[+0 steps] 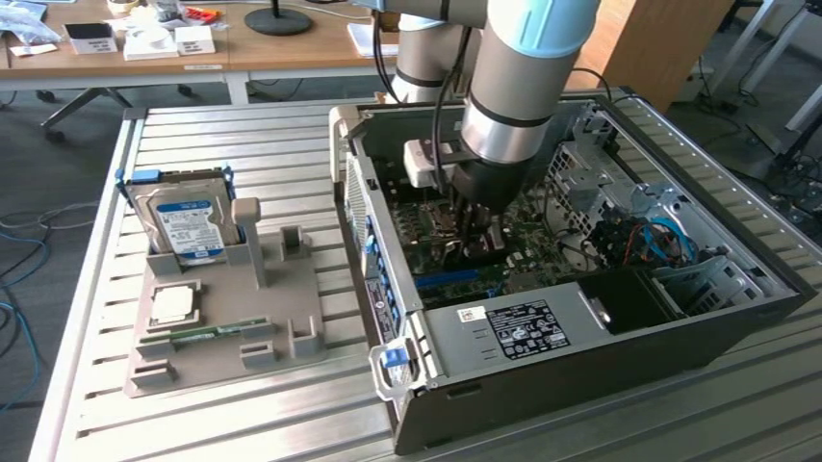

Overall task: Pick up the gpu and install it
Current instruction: 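Insert the gpu into the slot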

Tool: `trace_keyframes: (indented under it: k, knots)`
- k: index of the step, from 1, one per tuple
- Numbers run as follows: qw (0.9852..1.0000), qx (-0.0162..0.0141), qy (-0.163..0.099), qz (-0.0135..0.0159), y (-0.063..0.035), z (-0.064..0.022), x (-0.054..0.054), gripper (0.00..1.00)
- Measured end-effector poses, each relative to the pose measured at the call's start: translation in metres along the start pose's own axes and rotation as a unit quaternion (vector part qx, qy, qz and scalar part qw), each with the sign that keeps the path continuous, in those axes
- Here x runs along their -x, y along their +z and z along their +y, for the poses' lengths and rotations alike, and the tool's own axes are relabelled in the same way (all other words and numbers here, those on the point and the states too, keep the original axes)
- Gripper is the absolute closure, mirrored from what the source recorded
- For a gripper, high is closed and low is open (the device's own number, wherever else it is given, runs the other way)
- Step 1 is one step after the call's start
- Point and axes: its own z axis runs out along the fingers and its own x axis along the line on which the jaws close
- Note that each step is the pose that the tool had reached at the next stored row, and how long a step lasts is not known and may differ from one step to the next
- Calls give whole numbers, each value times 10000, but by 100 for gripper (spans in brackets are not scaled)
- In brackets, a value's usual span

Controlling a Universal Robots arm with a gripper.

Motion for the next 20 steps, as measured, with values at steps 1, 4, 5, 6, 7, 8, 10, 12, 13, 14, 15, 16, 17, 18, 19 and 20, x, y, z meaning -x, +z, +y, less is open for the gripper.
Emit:
trace_keyframes:
  k: [1, 4, 5, 6, 7, 8, 10, 12, 13, 14, 15, 16, 17, 18, 19, 20]
  knots:
    - [10000, 0, 0, 0, 0, 1, 0, 73]
    - [10000, 1, 0, 0, 0, 1, 0, 73]
    - [10000, 6, 1, 1, 0, -1, 0, 73]
    - [10000, 13, 2, 1, 0, -5, 0, 73]
    - [10000, 20, 2, 2, 0, -9, 0, 73]
    - [10000, 29, 2, 3, 0, -14, 0, 73]
    - [10000, 43, 3, 5, 1, -22, 1, 73]
    - [10000, 45, 4, 6, 0, -22, 1, 73]
    - [10000, 46, 4, 9, 2, -23, 2, 73]
    - [10000, 47, 4, 26, 2, -24, 2, 73]
    - [10000, 48, 3, 50, 3, -24, 1, 73]
    - [10000, 47, 2, 72, 4, -24, 1, 73]
    - [10000, 46, 2, 87, 5, -25, 1, 73]
    - [9999, 47, 2, 92, 6, -25, 0, 73]
    - [9999, 47, 2, 93, 7, -24, 0, 73]
    - [9999, 47, 2, 92, 10, -24, 0, 73]
